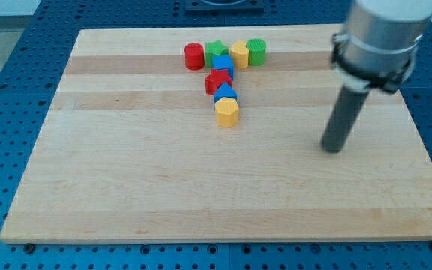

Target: Push the horizontal line of blocks towards the right

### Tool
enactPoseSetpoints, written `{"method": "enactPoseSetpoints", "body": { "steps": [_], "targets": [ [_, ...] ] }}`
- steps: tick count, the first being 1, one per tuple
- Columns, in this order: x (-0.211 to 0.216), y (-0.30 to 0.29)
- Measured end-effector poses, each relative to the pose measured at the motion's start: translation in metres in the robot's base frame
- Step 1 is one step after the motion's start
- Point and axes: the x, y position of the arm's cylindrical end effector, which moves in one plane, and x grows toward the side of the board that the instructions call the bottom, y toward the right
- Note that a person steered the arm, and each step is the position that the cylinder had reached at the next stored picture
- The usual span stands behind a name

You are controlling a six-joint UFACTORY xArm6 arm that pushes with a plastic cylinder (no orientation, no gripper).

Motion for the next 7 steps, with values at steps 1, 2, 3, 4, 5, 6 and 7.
{"method": "enactPoseSetpoints", "body": {
  "steps": [1,2,3,4,5,6,7],
  "targets": [
    [0.018,-0.078],
    [0.011,-0.155],
    [-0.007,-0.227],
    [-0.059,-0.234],
    [-0.113,-0.230],
    [-0.152,-0.229],
    [-0.181,-0.229]
  ]
}}
